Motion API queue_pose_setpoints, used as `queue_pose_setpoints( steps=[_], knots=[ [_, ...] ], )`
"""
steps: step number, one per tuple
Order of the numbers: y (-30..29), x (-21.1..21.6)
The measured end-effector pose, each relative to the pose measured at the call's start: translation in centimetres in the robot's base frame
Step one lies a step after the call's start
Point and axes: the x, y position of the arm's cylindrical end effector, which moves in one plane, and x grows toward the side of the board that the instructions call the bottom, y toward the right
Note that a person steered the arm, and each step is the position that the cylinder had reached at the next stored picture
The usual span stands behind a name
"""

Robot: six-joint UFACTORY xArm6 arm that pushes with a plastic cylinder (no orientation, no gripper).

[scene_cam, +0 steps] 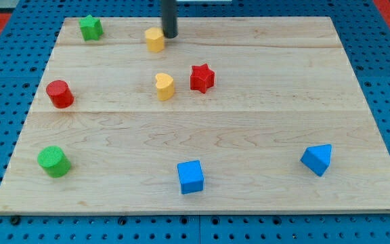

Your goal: Move the yellow hexagon closer to the yellow heart

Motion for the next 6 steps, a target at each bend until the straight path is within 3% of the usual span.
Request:
queue_pose_setpoints(
  steps=[1,2,3,5,6],
  knots=[
    [0.7,-1.5],
    [-3.9,-5.0],
    [-5.7,-1.7],
    [-2.4,6.1],
    [-3.8,-1.2]
  ],
)
